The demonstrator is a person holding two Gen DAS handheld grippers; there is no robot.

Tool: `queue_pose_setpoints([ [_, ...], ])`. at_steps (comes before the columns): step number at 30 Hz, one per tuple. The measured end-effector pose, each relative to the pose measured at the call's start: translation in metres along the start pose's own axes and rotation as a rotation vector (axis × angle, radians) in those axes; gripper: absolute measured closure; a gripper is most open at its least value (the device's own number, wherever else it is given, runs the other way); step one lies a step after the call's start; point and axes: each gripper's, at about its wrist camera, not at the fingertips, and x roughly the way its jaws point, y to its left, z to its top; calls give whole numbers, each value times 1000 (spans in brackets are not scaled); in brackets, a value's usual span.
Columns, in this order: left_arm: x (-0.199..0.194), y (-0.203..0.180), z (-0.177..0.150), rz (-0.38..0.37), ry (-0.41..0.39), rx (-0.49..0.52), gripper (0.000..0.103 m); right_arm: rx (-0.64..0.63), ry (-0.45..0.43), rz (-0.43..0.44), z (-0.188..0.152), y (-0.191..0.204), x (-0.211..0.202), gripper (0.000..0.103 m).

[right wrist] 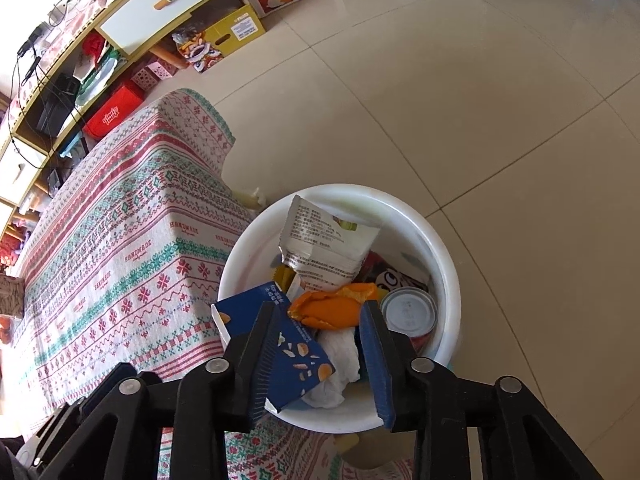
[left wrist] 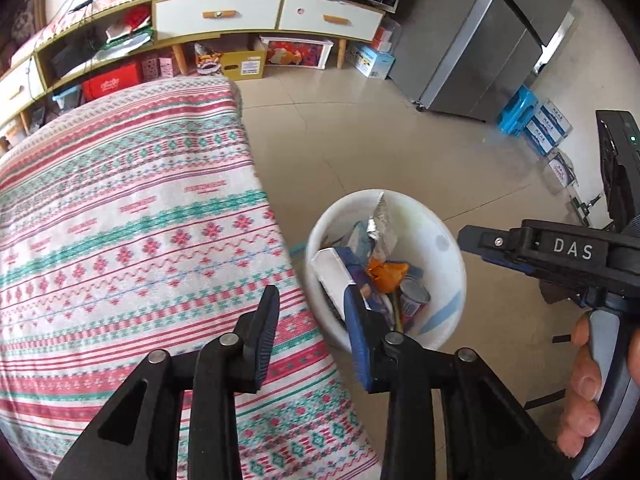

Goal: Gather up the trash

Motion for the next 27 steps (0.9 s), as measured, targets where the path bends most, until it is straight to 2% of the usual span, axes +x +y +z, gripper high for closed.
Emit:
queue_pose_setpoints([
  [2, -15, 15, -7, 38, -12, -15, 49, -24, -19, -26, -6, 9, -5, 56],
  [6, -55, 39, -27, 85, -54, -5, 43, -58, -67, -5, -32, 28, -22, 47],
  [7, -66, 44, -33, 97, -74, -4, 38, -61, -84, 1, -41, 32, -27, 45],
  [11, -104, 57, -52, 169, -156, 3, 27, -115, -208, -89, -80, 57, -52, 24],
  [12, -110, 59, -57, 176, -170, 2, 27, -126, -238, -108, -90, 62, -57, 20],
  [16, -124, 63, -67, 175, -166, 12, 27, -144, -300, -99, -131, 73, -70, 16],
  [19, -132, 63, -73, 230, -213, 9, 27, -149, -341, -128, -155, 77, -74, 11],
  [24, -122, 63, -76, 192, -167, 8, 26, -170, -371, -219, -165, 82, -71, 7],
  [27, -116, 61, -77, 195, -155, 23, 26, -151, -359, -227, -165, 77, -71, 6],
])
